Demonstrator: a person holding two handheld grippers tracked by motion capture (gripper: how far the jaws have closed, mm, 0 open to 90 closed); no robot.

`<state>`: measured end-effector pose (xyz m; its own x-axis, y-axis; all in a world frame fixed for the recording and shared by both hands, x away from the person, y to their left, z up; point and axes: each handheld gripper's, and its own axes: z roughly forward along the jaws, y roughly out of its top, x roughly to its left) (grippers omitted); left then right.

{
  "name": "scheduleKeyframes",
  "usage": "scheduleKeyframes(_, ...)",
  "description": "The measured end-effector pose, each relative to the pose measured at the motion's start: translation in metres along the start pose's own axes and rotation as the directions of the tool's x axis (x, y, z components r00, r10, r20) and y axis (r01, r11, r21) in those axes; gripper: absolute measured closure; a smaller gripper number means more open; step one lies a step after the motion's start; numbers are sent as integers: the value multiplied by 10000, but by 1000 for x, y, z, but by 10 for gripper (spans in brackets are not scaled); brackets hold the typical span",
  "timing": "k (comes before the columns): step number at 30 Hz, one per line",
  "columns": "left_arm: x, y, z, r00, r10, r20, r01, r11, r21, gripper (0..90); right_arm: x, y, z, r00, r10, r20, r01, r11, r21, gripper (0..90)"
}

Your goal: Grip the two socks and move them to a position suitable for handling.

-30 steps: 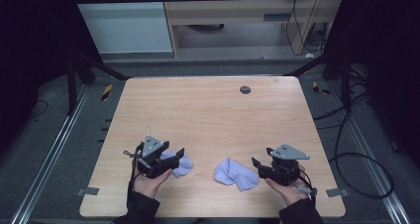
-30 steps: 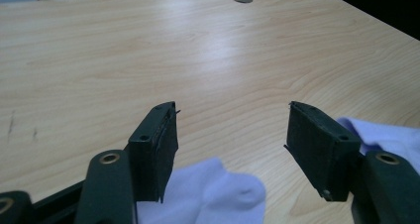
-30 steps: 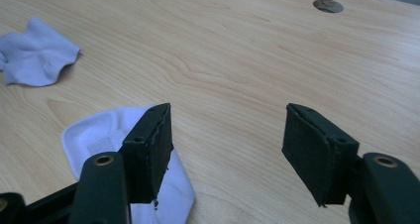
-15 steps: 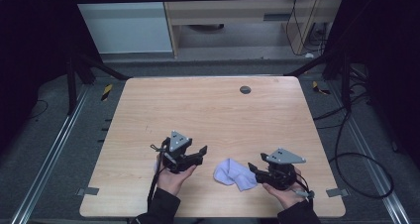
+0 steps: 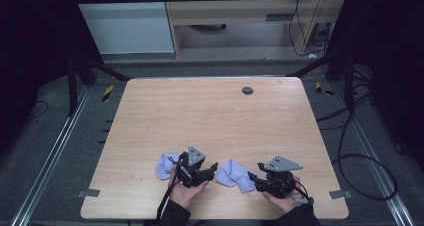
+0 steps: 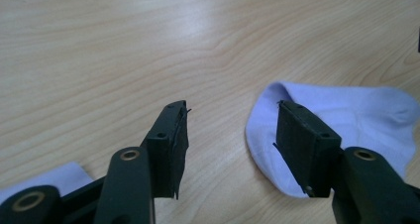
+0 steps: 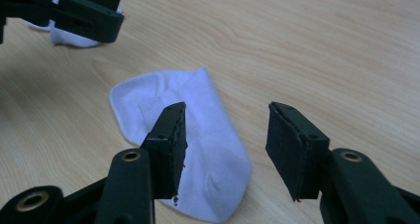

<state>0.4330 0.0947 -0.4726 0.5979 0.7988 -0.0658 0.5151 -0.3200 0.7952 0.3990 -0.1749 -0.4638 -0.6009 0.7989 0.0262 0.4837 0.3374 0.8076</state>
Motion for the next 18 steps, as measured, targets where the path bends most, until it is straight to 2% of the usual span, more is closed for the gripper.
scheduleKeyframes(4,-7,-5,6,9998,85,153,-88,9998,162,476,4,-4,2,9998,119,-146,-117,9998,128,518)
scheduleKeyframes(8,-13,-9,13,9996,261,92,-264,9990,359,503,10,-9,5,9996,-50,-290,59,9995,317,537)
scheduleKeyframes(14,-16,-15,20,9997,38,238,-50,9986,528,539,18,-12,13,9972,-297,-682,347,9968,727,594)
scheduleKeyframes(18,-18,-17,23,9997,178,157,-188,9977,650,578,22,-15,19,9961,-330,-813,410,9942,991,613)
